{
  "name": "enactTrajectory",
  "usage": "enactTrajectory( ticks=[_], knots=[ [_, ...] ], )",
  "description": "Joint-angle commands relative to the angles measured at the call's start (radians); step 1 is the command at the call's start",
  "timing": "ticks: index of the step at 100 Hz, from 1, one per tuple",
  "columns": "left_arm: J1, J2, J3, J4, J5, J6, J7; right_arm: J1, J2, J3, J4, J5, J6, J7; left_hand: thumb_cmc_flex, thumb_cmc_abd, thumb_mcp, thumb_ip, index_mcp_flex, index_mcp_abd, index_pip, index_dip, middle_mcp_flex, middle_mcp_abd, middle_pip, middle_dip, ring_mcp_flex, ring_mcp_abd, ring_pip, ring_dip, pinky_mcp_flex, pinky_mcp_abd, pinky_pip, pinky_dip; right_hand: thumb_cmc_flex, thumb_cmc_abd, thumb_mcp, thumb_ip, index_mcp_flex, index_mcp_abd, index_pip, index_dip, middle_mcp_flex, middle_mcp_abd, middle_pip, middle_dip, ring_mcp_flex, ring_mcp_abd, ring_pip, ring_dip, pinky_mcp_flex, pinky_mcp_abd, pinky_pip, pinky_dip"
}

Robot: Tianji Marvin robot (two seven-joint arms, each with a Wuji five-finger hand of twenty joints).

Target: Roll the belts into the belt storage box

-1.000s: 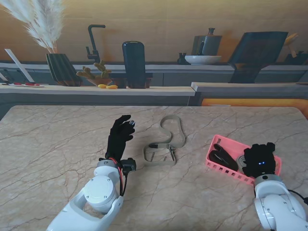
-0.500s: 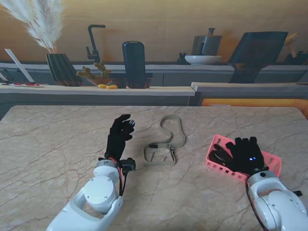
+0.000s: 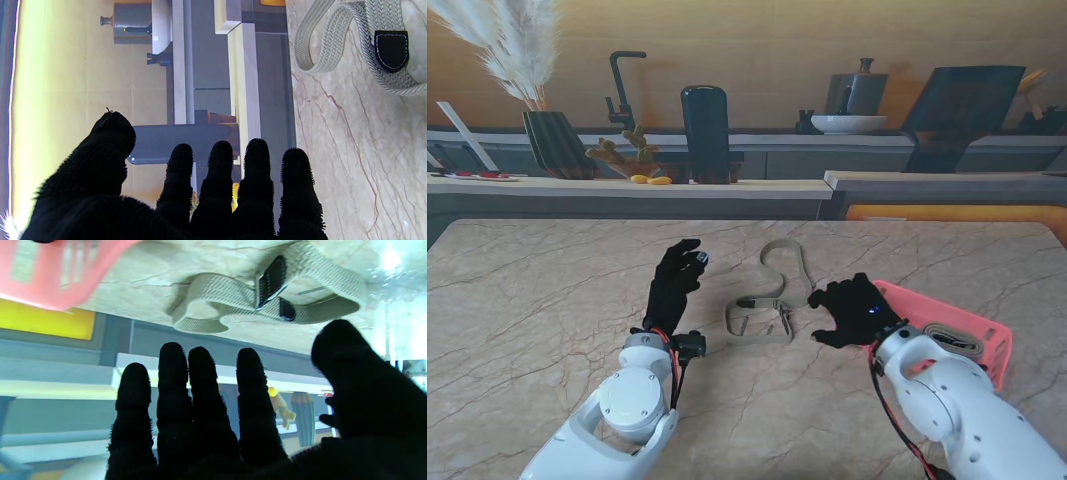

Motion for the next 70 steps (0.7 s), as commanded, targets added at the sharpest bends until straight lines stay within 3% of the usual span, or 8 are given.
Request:
enactTrajectory(
  ticks=[1,41,70],
  knots=[
    [0.001,0.003,-0.002,0.01,0.021,-0.006,-0.008,0.025,-0.011,-0.031,0.01,-0.014,0.01,0.017,0.014,0.022,-0.025,0.033,0.022,-0.04,-0.028,0.009,0.021,-0.033,-0.007,0.01,0.024,-0.014,0.019,0.013,0.005,0.009,0.031,0.018,-0.052,0.006,0.013,0.011,0.009,0.04,-0.025,-0.013,-0.002,0.022,-0.023,-0.012,0.007,0.007,-0.027,-0.01,-0.026,0.031,-0.031,-0.014],
    [0.012,0.006,-0.012,-0.002,-0.02,-0.019,-0.023,0.143,-0.013,-0.204,0.108,0.076,0.177,0.136,0.016,0.024,-0.042,0.034,0.039,-0.042,-0.043,0.008,0.049,-0.034,-0.01,0.017,0.043,-0.016,0.017,0.016,0.017,0.014,0.038,0.021,-0.082,0.004,-0.062,0.031,0.042,0.127,-0.098,-0.012,-0.025,0.071,-0.021,0.003,-0.033,0.049,-0.023,0.015,-0.059,0.05,-0.09,0.017],
    [0.016,0.004,-0.014,-0.006,-0.038,-0.02,-0.019,0.224,-0.012,-0.304,0.163,0.117,0.23,0.189,0.017,0.026,-0.049,0.035,0.04,-0.042,-0.049,0.012,0.049,-0.037,-0.01,0.023,0.045,-0.015,0.014,0.019,0.017,0.015,0.038,0.021,-0.111,-0.01,-0.085,0.03,-0.002,0.17,-0.15,-0.013,-0.094,0.096,-0.032,0.001,-0.086,0.058,-0.023,0.017,-0.087,0.043,-0.082,0.036]
  ],
)
